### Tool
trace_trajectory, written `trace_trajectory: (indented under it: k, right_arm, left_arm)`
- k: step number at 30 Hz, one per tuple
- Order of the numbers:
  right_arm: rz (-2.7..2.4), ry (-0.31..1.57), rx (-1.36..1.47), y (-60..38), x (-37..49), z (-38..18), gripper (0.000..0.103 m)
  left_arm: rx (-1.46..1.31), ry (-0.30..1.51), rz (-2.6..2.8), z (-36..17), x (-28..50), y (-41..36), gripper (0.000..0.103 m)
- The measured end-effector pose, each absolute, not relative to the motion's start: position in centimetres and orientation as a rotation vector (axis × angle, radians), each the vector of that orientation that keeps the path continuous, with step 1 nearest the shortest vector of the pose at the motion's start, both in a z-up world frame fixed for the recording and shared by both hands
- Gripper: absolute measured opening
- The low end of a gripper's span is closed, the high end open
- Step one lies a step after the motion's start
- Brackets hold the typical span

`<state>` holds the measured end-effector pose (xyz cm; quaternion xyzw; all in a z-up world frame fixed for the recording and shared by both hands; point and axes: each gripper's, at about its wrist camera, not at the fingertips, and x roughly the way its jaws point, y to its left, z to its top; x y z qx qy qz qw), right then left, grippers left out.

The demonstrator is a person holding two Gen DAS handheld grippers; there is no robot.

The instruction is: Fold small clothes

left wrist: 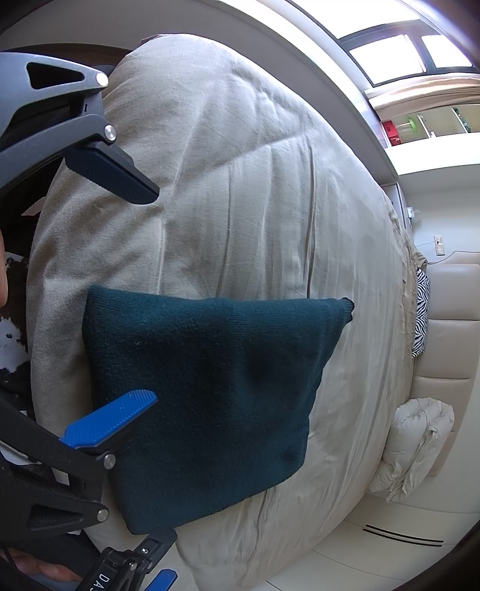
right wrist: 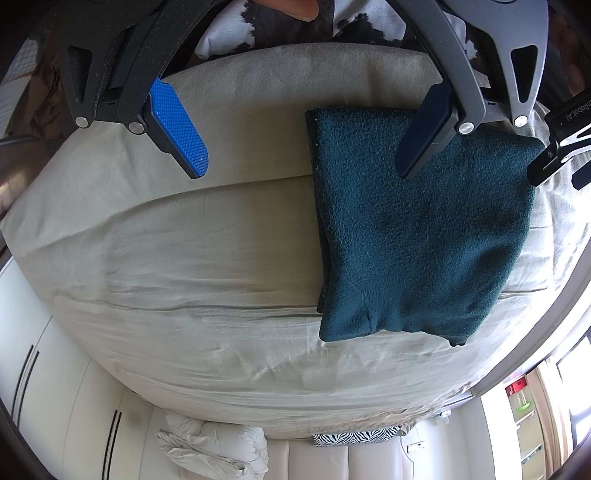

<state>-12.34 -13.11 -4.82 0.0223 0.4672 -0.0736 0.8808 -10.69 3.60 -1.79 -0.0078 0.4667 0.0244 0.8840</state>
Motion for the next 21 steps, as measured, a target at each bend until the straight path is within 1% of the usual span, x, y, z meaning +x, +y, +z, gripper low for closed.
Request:
trace_trajectory:
  k: [21]
  right_arm:
    - [-0.147,0.981,0.049,-13.29,-12.47,-5.1,0.103]
  left_arm:
    - [-0.015,0.969,0.051,-1.79,-10.4,3.99,0.103]
